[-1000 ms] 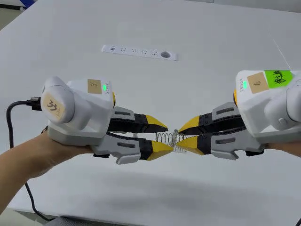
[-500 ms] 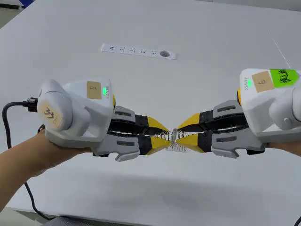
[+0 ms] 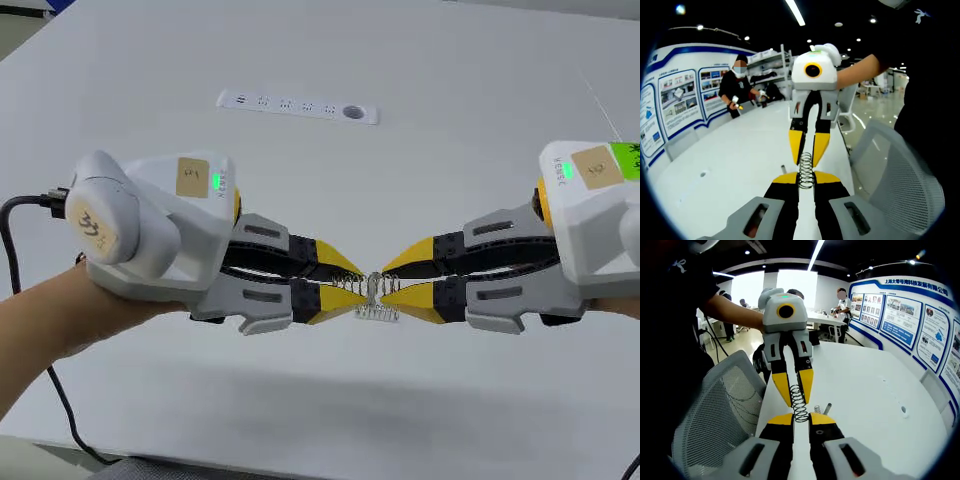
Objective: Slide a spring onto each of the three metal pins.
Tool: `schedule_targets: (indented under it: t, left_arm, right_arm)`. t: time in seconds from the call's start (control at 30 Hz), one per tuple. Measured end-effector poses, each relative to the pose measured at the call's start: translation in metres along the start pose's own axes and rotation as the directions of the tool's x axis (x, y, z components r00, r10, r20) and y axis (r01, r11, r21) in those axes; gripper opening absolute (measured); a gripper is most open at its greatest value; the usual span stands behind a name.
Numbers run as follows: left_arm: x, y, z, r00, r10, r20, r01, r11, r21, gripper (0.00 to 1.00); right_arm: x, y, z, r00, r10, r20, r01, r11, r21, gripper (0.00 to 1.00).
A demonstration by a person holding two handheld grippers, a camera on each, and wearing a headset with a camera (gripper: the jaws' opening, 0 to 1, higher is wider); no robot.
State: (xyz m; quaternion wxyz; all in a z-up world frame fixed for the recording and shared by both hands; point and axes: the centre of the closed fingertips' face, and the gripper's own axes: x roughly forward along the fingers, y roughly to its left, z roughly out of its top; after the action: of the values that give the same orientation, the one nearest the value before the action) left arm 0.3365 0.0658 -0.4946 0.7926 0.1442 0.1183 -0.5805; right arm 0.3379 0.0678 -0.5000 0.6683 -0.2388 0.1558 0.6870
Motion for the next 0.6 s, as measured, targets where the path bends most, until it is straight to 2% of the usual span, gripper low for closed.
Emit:
schedule_targets:
  t: [0.03, 0.3, 0.4, 0.43, 0.5, 0.6]
  left_arm:
    - [-0.0002, 0.0004, -0.001, 1.0, 0.001, -0.008, -0.001, 1.0, 0.01, 0.09]
    - [-0.0004, 0.0002, 0.0018, 0.9999, -0.007, 0.011, 0.007, 1.0, 0.004, 0.09]
    - [0.0003, -0.0006, 0.0025, 0.9999, -0.01, 0.012, 0.01, 1.0, 0.012, 0.09]
    - [0.0013, -0.0012, 0.0024, 1.0, -0.008, 0.003, 0.008, 1.0, 0.027, 0.09]
    - [0.0022, -0.0029, 0.0015, 0.9999, -0.011, -0.013, 0.011, 0.999, 0.047, 0.09]
    - [0.0013, -0.004, 0.0012, 0.9998, -0.016, -0.013, 0.017, 0.998, 0.053, 0.09]
  right_arm:
    - [0.0001, 0.0003, -0.001, 1.0, 0.003, -0.004, -0.003, 1.0, 0.004, 0.12]
    - [-0.0054, 0.0022, 0.0057, 0.9993, 0.02, 0.031, -0.022, 0.998, 0.057, 0.1]
    - [-0.006, 0.0031, 0.007, 0.9994, 0.024, 0.027, -0.025, 0.999, 0.046, 0.11]
    - [-0.0063, 0.0031, 0.0074, 0.9997, 0.02, 0.016, -0.02, 1.0, 0.008, 0.11]
    - [-0.0057, 0.0049, 0.0071, 0.9997, 0.026, 0.002, -0.026, 1.0, 0.006, 0.11]
    - [-0.0065, 0.0062, 0.008, 0.9994, 0.035, 0.007, -0.035, 0.999, 0.008, 0.11]
